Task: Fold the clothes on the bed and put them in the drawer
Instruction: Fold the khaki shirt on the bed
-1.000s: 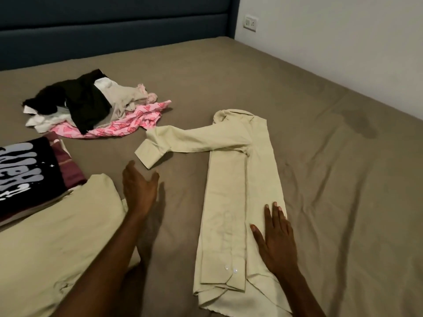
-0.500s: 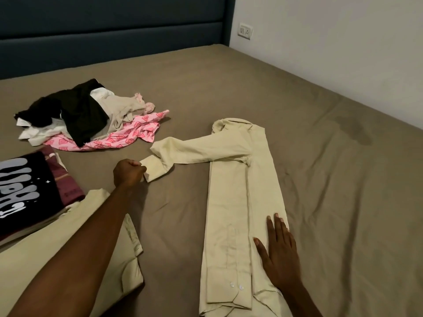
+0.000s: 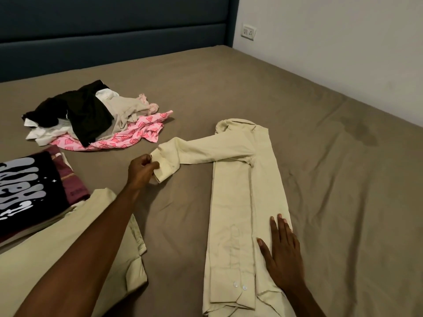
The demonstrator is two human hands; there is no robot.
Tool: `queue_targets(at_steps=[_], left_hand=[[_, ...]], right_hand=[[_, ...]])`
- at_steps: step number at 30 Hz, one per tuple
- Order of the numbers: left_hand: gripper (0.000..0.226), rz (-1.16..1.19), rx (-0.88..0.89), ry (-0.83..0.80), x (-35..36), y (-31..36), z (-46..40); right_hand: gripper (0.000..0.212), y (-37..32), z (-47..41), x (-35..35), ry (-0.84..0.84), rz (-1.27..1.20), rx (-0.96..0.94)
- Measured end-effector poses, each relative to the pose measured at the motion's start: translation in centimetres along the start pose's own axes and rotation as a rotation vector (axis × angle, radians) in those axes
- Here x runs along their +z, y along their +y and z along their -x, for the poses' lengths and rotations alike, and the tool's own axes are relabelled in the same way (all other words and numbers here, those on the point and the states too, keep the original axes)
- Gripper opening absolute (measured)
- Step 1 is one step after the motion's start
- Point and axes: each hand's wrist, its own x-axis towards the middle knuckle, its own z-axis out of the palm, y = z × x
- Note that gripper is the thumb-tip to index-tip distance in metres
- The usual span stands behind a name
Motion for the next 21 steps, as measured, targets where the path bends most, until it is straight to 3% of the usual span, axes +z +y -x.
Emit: queue_targets(at_steps=[3,7,9,12,14,18,21], left_hand=[[0.033,0.229,0.019,-0.014,1.3,2.9,3.3],[0.032,0.222,0.193,-0.235,4.7,7.3,10.9],[0.037,0.061,0.336,-0.457,7.4,8.4,15.9],[0.03,-0.442,0.683,-0.699,11.7,6.6,23.9],[0.015,-0.615,0.813,-0.735,13.8,4.3,27.8],[0.02,-0.703,0.873,-0.733,15.6,2.8,31.8],[0.033,-0.843,0.995,-0.633,16.0,2.4,32.9]], right_hand=[[0.08,0.1,0.0,0.2,0.016,-0.002,-0.003],[0.08,-0.1,0.1,0.1,0.029,-0.021,-0.017],[0.081,0.0,0.1,0.0,0.023,-0.049,-0.009],[0.087,0.2,-0.1,-0.4,0.014,-0.226,-0.023],[0.082,0.9,-0.2,-0.8,0.047,-0.472,-0.047],[0.049,1.5,-0.1,-1.4,0.039,-0.808,0.109],[0.057,1.1,0.3,-2.8,-0.012,-1.082,0.206]])
